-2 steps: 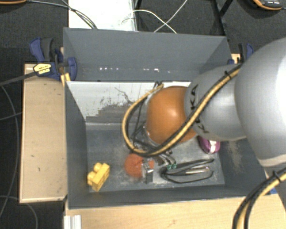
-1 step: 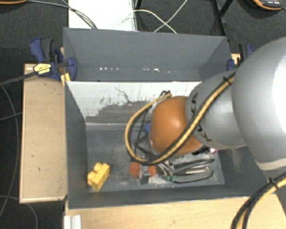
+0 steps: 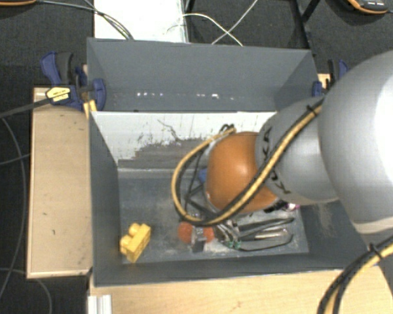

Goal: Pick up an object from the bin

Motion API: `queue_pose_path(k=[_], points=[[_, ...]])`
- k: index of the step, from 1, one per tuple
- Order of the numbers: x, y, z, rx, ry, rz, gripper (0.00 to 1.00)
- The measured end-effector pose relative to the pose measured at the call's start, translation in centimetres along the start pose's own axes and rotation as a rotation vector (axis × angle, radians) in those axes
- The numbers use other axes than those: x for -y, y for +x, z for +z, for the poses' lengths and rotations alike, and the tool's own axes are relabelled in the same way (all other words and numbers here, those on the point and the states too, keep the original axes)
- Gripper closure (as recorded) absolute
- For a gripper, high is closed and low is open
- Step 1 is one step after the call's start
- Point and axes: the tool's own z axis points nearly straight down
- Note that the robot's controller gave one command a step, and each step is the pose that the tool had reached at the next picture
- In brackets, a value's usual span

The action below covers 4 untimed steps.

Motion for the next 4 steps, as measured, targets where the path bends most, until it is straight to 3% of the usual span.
queue_pose_path(k=[4], points=[[0.0, 0.0, -4.0, 0.002, 0.0, 0.002, 1.0]])
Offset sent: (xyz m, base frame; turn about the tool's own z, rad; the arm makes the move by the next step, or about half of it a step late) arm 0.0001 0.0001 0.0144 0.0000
